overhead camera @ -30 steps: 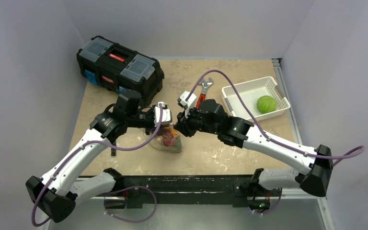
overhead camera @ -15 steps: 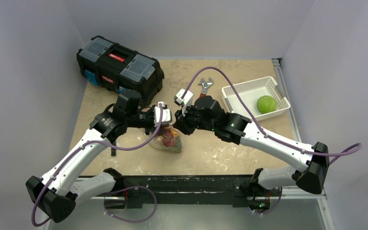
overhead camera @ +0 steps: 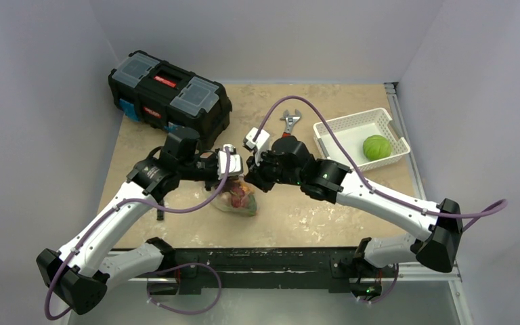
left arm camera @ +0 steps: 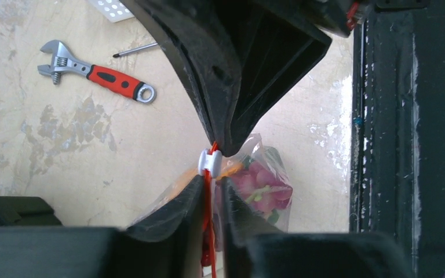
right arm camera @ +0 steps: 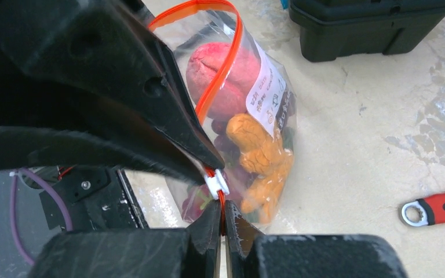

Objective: Place the food in the zip-top bag and seal the zipper
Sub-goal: Zip the zipper food storage bag at the center of the board.

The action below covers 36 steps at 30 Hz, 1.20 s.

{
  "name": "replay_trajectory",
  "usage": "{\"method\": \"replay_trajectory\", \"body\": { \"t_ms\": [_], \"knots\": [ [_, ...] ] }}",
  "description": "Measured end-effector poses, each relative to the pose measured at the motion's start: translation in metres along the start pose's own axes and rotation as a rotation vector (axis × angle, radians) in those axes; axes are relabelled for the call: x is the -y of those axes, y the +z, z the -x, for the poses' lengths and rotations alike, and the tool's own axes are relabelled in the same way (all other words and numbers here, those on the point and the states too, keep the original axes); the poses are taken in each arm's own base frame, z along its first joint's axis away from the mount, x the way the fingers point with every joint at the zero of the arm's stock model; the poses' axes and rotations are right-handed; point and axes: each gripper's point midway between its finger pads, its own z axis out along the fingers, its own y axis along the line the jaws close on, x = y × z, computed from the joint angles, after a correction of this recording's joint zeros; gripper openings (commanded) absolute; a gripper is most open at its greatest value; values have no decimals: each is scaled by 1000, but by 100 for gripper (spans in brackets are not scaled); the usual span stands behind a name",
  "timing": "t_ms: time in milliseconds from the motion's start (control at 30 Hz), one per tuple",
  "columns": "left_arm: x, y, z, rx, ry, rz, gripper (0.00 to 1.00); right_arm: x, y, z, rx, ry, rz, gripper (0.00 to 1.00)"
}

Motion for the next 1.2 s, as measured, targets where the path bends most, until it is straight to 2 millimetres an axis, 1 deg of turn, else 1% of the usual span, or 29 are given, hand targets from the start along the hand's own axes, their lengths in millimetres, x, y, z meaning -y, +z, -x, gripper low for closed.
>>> {"method": "replay_trajectory", "body": {
  "t_ms": [33, 67, 133, 267, 367, 433, 500, 633, 767, 1133, 1200],
  "knots": [
    [0, 0, 0, -2, 3, 1, 42, 0, 1, -1, -2, -1, 2, 0],
    [0, 0, 1, 2, 1, 1, 47, 0, 3, -1, -3, -2, 1, 0],
    [0, -1, 5, 20, 3, 3, 53, 2, 5, -1, 6, -5, -5, 0],
    [1, -7, 17, 62, 24, 15, 55, 5, 3, 0, 32, -8, -22, 0],
    [0, -9, 25, 92, 40, 23, 49, 4, 1, 3, 44, -9, -20, 0],
    [-1, -8, 25, 95, 41, 23, 47, 4, 1, 4, 51, -10, -19, 0],
    [-2, -6, 25, 95, 39, 18, 45, 4, 1, 5, 52, -10, -18, 0],
    [-2, -2, 22, 88, 28, 8, 35, 3, 1, 5, 53, -11, -12, 0],
    [-2, 2, 20, 83, 17, -4, 30, 3, 1, 6, 57, -13, -10, 0],
    [-2, 7, 18, 74, 14, -12, 0, 2, 0, 2, 47, -30, -8, 0],
    [-2, 7, 18, 72, 13, -13, 0, 1, 1, 1, 47, -43, -16, 0]
  ]
}}
